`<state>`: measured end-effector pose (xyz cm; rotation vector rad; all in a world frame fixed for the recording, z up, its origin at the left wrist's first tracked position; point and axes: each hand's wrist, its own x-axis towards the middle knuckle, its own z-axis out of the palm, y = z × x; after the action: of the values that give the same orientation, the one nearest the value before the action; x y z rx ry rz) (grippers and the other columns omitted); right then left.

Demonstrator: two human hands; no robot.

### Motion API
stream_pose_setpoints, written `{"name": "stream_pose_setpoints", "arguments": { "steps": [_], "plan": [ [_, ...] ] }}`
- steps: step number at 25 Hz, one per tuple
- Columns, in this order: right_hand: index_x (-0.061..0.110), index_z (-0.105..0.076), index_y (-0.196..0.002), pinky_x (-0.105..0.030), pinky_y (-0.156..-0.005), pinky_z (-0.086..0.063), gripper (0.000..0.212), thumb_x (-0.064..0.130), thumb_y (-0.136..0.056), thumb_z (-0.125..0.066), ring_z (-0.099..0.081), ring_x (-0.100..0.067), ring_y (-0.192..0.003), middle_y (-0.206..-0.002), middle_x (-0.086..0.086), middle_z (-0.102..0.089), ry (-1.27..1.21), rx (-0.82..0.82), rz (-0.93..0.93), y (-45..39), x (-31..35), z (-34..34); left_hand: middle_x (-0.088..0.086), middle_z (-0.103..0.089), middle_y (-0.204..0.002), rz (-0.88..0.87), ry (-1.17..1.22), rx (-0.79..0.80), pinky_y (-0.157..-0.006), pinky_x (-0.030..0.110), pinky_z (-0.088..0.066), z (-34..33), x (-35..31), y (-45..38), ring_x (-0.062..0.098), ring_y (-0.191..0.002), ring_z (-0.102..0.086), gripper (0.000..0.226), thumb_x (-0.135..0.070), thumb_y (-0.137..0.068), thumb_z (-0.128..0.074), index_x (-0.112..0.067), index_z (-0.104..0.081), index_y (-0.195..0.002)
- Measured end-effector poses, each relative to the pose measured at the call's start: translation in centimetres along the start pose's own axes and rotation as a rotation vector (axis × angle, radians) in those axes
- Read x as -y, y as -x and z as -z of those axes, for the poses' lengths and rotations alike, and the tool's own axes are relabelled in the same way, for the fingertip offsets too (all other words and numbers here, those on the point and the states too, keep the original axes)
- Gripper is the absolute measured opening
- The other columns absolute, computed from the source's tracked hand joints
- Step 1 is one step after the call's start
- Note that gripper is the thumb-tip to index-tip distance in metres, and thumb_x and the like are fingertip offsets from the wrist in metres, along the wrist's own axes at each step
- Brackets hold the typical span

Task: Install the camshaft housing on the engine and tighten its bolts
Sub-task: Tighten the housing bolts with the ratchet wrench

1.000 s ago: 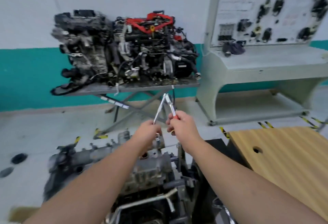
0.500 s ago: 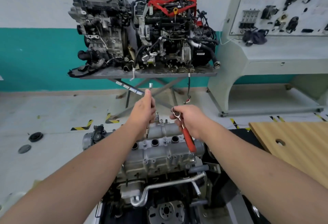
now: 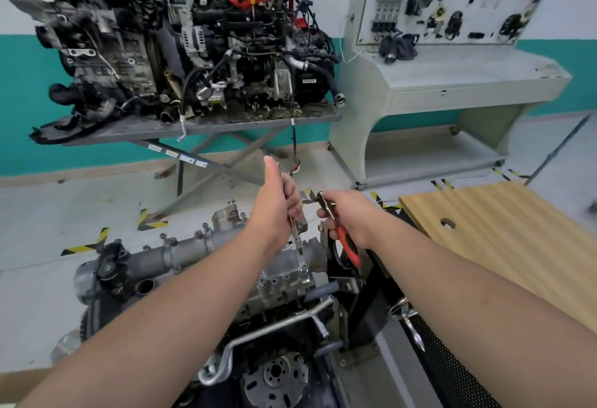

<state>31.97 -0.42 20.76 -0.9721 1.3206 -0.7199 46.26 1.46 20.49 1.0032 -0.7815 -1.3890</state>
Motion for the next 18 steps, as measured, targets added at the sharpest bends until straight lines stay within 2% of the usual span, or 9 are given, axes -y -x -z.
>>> {"name": "stream_pose_setpoints", "arguments": {
  "steps": [3, 8, 12, 15, 18],
  "plan": [
    [0.009, -0.057, -0.107, -0.024, -0.043, -0.037, 0.019, 0.025, -0.101, -0.048, -0.043, -0.012, -0.045, -0.070, -0.003, -0.061, 0.015, 0.020, 0.024, -0.2, -0.4, 0.3, -0.001, -0.024, -0.046, 0.030, -0.019, 0.026, -0.048, 0.030, -0.018, -0.4, 2.0, 0.2, 0.017, -0.044, -0.019, 0.069, -0.074, -0.095, -0.020, -0.023, -0.031, -0.050],
    [0.010, -0.059, -0.108, -0.024, -0.044, -0.037, 0.020, 0.026, -0.101, -0.050, -0.044, -0.012, -0.046, -0.073, -0.004, -0.061, 0.008, 0.058, 0.045, -0.4, -0.5, 0.2, 0.001, -0.023, -0.049, 0.007, -0.057, 0.055, -0.048, 0.032, -0.018, 0.0, 4.1, 0.6, 0.018, -0.049, -0.016, 0.066, -0.072, -0.095, -0.022, -0.022, -0.030, -0.053],
    [0.008, -0.062, -0.108, -0.026, -0.046, -0.037, 0.022, 0.025, -0.100, -0.052, -0.045, -0.012, -0.047, -0.078, -0.006, -0.061, 0.025, 0.061, 0.063, -0.3, -0.8, 0.3, 0.001, -0.022, -0.051, -0.021, -0.072, 0.080, -0.054, 0.037, -0.012, -0.6, 4.3, 0.7, 0.019, -0.052, -0.012, 0.063, -0.079, -0.082, -0.030, -0.022, -0.030, -0.053],
    [0.008, -0.063, -0.110, -0.026, -0.046, -0.037, 0.023, 0.026, -0.100, -0.051, -0.045, -0.012, -0.048, -0.077, -0.006, -0.061, 0.022, 0.066, 0.062, -0.2, -1.0, 0.5, 0.000, -0.023, -0.050, -0.030, -0.094, 0.074, -0.056, 0.038, -0.011, -0.7, 4.1, 0.8, 0.021, -0.054, -0.012, 0.065, -0.074, -0.092, -0.026, -0.023, -0.031, -0.052],
    [0.009, -0.062, -0.110, -0.025, -0.046, -0.036, 0.022, 0.026, -0.101, -0.051, -0.045, -0.012, -0.048, -0.076, -0.005, -0.061, 0.016, 0.068, 0.055, 0.1, -1.2, 0.6, 0.001, -0.021, -0.051, -0.049, -0.108, 0.067, -0.055, 0.037, -0.011, -0.7, 3.9, 0.8, 0.020, -0.054, -0.011, 0.061, -0.070, -0.091, -0.028, -0.020, -0.029, -0.054]
  ]
}}
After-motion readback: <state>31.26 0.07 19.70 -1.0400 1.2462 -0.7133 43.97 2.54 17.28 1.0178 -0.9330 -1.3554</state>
